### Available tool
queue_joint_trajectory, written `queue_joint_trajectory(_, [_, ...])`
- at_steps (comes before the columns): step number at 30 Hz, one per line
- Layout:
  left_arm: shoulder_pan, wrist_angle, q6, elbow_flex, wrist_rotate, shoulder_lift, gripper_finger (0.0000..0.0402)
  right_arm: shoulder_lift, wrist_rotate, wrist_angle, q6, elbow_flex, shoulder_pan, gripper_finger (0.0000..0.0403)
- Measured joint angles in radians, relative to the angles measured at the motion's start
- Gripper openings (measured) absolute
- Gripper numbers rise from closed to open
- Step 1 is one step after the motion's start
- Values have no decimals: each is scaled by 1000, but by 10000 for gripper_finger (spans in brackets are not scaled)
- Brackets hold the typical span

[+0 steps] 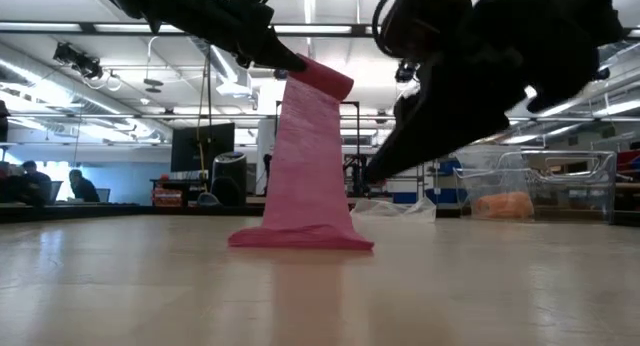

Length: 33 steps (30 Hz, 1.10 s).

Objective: Roll bandage
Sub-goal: Roll the pink bandage

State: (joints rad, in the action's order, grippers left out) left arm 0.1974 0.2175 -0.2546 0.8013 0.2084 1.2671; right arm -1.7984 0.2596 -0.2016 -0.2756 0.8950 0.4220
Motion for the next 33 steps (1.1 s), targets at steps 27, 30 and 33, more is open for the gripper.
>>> queue_joint_trajectory(27, [2,3,5,0,40,3,21,-161,-14,-175,-20,40,-26,9])
queue_joint_trajectory(30, [12,-24,8,0,42,3,21,-140,-18,-96,0,101,-2,7])
queue_joint_trajectory(33, [14,-34,8,-6,42,3,21,-109,28,24,48,181,27,3])
